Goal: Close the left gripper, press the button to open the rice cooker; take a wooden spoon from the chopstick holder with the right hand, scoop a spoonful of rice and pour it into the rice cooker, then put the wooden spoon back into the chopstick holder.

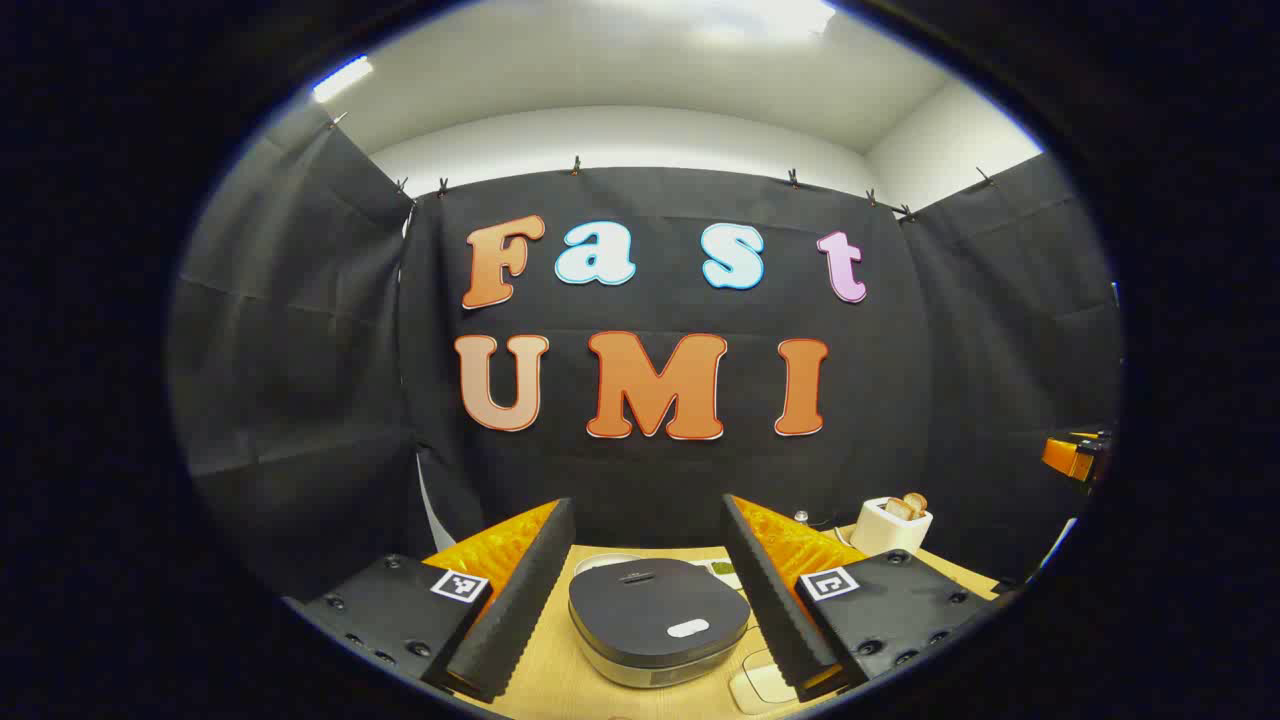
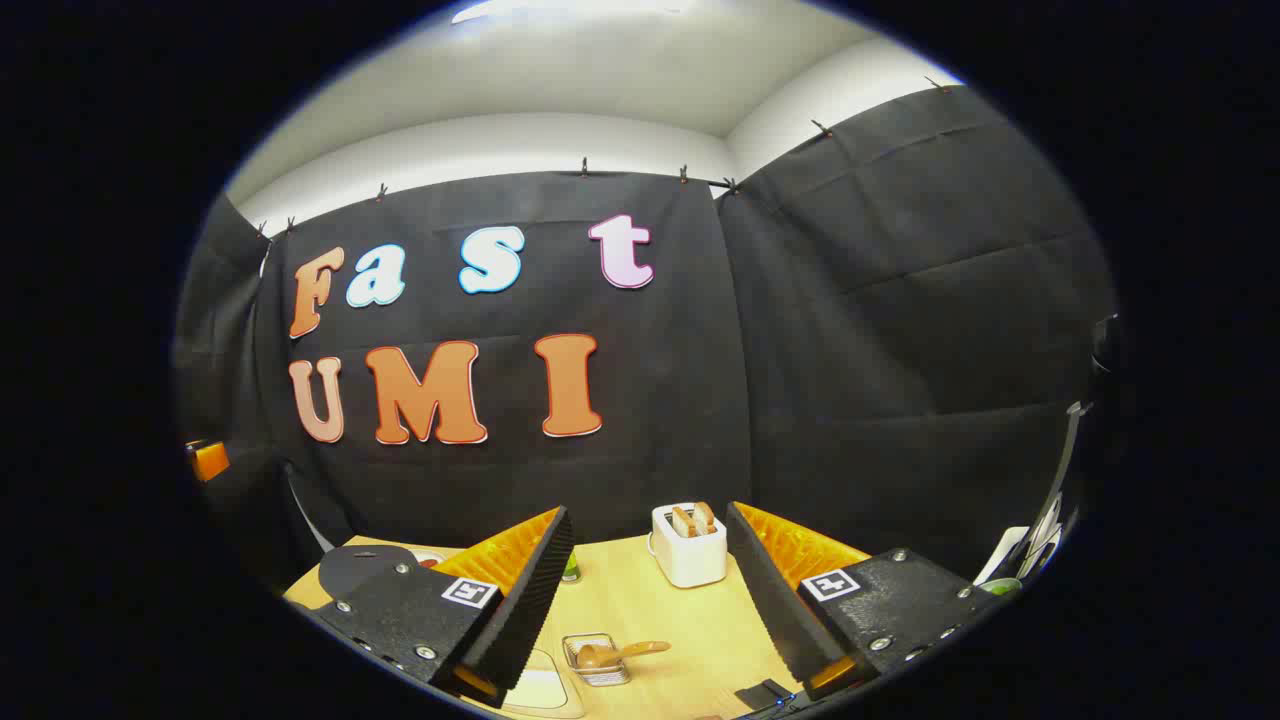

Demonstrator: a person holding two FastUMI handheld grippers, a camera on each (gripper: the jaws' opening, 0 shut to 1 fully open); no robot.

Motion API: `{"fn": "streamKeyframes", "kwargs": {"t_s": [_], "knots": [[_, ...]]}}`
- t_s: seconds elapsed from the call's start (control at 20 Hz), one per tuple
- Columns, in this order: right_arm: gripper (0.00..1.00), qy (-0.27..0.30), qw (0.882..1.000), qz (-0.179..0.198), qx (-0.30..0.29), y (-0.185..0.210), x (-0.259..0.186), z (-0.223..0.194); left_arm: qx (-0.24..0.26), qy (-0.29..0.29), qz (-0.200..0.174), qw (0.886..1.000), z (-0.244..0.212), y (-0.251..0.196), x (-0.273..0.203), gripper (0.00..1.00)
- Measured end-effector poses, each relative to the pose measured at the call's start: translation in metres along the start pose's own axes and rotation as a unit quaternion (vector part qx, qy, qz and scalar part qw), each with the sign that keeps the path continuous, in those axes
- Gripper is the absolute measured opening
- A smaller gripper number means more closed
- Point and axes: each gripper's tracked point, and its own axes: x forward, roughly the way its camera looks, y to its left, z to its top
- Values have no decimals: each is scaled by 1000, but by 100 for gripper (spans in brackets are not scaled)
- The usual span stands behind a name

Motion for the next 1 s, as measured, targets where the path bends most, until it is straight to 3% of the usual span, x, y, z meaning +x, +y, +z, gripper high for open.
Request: {"fn": "streamKeyframes", "kwargs": {"t_s": [0.1,0.2,0.4,0.45,0.6,0.7,0.8,1.0], "knots": [[100,0,1000,7,-7,4,2,5,-8,-1,8,1000,-1,6,-1,100],[95,-3,1000,20,-7,7,8,13,-14,-5,28,999,3,10,-4,94],[95,-11,999,45,7,8,27,26,-8,-11,52,999,7,5,-7,96],[100,-11,999,51,8,6,31,25,-10,-13,55,998,8,2,-8,98],[95,-8,998,61,8,2,43,24,-13,-11,65,998,7,-7,-9,96],[100,-7,998,66,8,-3,50,23,-8,-9,70,997,8,-11,-8,94],[95,-7,998,68,5,-2,57,20,-1,-13,75,997,11,-13,-6,100],[95,-3,998,61,3,-2,60,14,4,-13,70,997,12,-15,3,94]]}}
